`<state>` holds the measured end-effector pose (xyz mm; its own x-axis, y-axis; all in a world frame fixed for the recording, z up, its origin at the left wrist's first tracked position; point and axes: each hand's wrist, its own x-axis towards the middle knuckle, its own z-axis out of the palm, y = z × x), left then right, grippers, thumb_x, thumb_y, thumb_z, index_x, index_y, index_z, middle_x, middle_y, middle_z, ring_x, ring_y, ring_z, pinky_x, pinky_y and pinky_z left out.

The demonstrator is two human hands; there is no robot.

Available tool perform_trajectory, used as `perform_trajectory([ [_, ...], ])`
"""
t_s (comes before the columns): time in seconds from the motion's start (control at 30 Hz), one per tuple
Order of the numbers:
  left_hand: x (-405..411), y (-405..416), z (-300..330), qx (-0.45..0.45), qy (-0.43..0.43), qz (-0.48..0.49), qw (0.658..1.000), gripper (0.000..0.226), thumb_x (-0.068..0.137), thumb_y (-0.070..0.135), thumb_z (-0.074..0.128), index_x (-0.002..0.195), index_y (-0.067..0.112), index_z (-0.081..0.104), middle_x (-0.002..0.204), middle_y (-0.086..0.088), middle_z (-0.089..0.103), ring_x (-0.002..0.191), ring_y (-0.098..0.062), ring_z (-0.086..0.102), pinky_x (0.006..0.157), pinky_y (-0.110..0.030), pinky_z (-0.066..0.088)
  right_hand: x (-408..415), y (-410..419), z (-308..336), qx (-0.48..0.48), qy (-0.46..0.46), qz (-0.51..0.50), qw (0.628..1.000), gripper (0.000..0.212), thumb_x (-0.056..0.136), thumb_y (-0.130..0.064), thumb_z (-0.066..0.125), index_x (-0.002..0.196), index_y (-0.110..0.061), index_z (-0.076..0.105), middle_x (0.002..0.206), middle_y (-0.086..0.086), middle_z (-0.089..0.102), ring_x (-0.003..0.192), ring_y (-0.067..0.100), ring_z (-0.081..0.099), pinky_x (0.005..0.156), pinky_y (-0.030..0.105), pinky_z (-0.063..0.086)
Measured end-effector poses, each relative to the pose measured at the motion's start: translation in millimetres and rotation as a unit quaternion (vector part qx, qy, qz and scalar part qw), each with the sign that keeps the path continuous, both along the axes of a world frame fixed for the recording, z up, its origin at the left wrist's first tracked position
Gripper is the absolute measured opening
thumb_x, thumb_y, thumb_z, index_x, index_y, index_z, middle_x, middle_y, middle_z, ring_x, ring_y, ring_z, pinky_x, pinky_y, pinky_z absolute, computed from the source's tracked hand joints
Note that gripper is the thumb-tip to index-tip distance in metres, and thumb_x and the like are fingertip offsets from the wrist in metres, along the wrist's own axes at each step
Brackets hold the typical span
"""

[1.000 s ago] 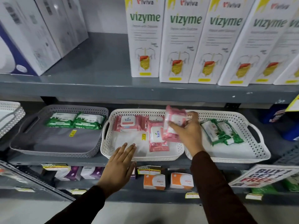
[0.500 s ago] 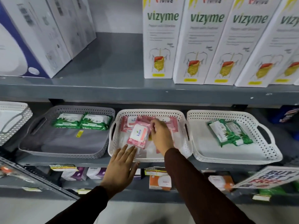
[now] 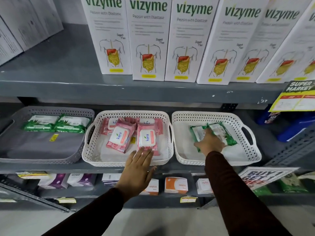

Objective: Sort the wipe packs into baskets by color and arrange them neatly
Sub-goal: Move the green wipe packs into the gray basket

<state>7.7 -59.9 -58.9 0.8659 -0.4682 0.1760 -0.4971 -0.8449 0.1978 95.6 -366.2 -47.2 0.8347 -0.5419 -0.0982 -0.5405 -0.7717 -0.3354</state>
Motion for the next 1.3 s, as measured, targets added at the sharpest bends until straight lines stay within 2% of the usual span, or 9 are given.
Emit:
perform_trajectory([
  [0.2, -8, 29, 0, 0.014, 0.000, 0.005, 1.000, 0.055, 0.099, 0.045, 0.029, 0.142, 0.014, 0.042, 0.143, -0.005, 0.051, 0.134, -0.028, 0.042, 0.113, -0.040, 0.020, -16, 25, 4, 0.096, -0.204, -0.006, 0.974, 0.059, 0.059, -0.024, 0.084, 0.109, -0.016, 0.053, 0.104, 0.017, 0.070, 0.095, 0.038, 0.065, 0.080, 0.043, 0.054],
  [0.37, -9, 81, 2, 0.012, -0.009, 0.040, 0.999, 0.055, 0.099, 0.046, 0.031, 0.141, 0.013, 0.045, 0.141, -0.007, 0.053, 0.133, -0.028, 0.043, 0.115, -0.039, 0.018, -21, 91, 36, 0.153, -0.356, 0.039, 0.921, 0.052, 0.067, -0.020, 0.083, 0.112, -0.017, 0.056, 0.102, 0.015, 0.063, 0.090, 0.038, 0.063, 0.078, 0.046, 0.055],
  [0.47, -10, 121, 4, -0.002, -0.016, 0.068, 0.998, 0.058, 0.099, 0.046, 0.029, 0.143, 0.011, 0.041, 0.147, -0.008, 0.045, 0.141, -0.028, 0.032, 0.117, -0.043, 0.016, -20, 154, 49, 0.202, -0.337, 0.120, 0.912, 0.056, 0.070, -0.022, 0.084, 0.118, -0.015, 0.057, 0.108, 0.013, 0.061, 0.095, 0.031, 0.061, 0.075, 0.037, 0.054],
  [0.63, 0, 212, 6, 0.011, -0.014, 0.152, 0.988, 0.065, 0.098, 0.047, 0.028, 0.151, 0.011, 0.023, 0.159, -0.006, 0.022, 0.148, -0.026, 0.014, 0.118, -0.048, 0.013, -12, 291, 53, 0.266, -0.275, 0.249, 0.890, 0.057, 0.070, -0.037, 0.078, 0.119, -0.018, 0.057, 0.109, 0.008, 0.065, 0.092, 0.026, 0.064, 0.075, 0.041, 0.056],
  [0.87, 7, 317, 16, 0.039, 0.011, 0.185, 0.982, 0.067, 0.101, 0.049, 0.015, 0.137, 0.003, 0.050, 0.144, -0.013, 0.049, 0.134, -0.032, 0.044, 0.117, -0.037, 0.015, 19, 459, 52, 0.170, -0.229, 0.364, 0.887, 0.055, 0.076, -0.036, 0.075, 0.125, -0.018, 0.058, 0.112, 0.019, 0.065, 0.102, 0.038, 0.062, 0.078, 0.040, 0.052],
  [1.03, 11, 341, 20, 0.035, 0.002, 0.168, 0.985, 0.061, 0.100, 0.045, 0.021, 0.128, 0.006, 0.059, 0.129, -0.012, 0.063, 0.121, -0.029, 0.056, 0.112, -0.036, 0.024, 52, 508, 19, 0.034, -0.082, 0.394, 0.915, 0.038, 0.096, -0.026, 0.059, 0.127, -0.004, 0.054, 0.131, 0.029, 0.050, 0.116, 0.044, 0.054, 0.086, 0.047, 0.052],
  [1.1, 11, 340, 19, 0.022, 0.008, 0.167, 0.986, 0.055, 0.099, 0.043, 0.027, 0.128, 0.008, 0.060, 0.128, -0.010, 0.064, 0.122, -0.028, 0.056, 0.112, -0.037, 0.025, 52, 511, 12, 0.032, -0.040, 0.400, 0.915, 0.035, 0.098, -0.025, 0.058, 0.124, -0.003, 0.056, 0.130, 0.028, 0.053, 0.117, 0.044, 0.056, 0.089, 0.048, 0.054],
  [1.2, 12, 329, 18, 0.000, 0.003, 0.162, 0.987, 0.053, 0.098, 0.041, 0.031, 0.131, 0.009, 0.057, 0.132, -0.009, 0.061, 0.128, -0.026, 0.051, 0.114, -0.036, 0.021, 42, 496, 25, 0.082, -0.075, 0.406, 0.907, 0.038, 0.098, -0.031, 0.055, 0.126, -0.006, 0.059, 0.127, 0.024, 0.057, 0.114, 0.042, 0.058, 0.093, 0.047, 0.053],
  [1.3, 13, 300, 19, -0.034, -0.011, 0.118, 0.992, 0.053, 0.099, 0.040, 0.033, 0.136, 0.008, 0.051, 0.141, -0.010, 0.053, 0.136, -0.025, 0.041, 0.116, -0.035, 0.018, 23, 450, 44, 0.156, -0.216, 0.366, 0.892, 0.033, 0.097, -0.026, 0.053, 0.124, -0.009, 0.064, 0.118, 0.019, 0.066, 0.105, 0.037, 0.064, 0.090, 0.043, 0.054],
])
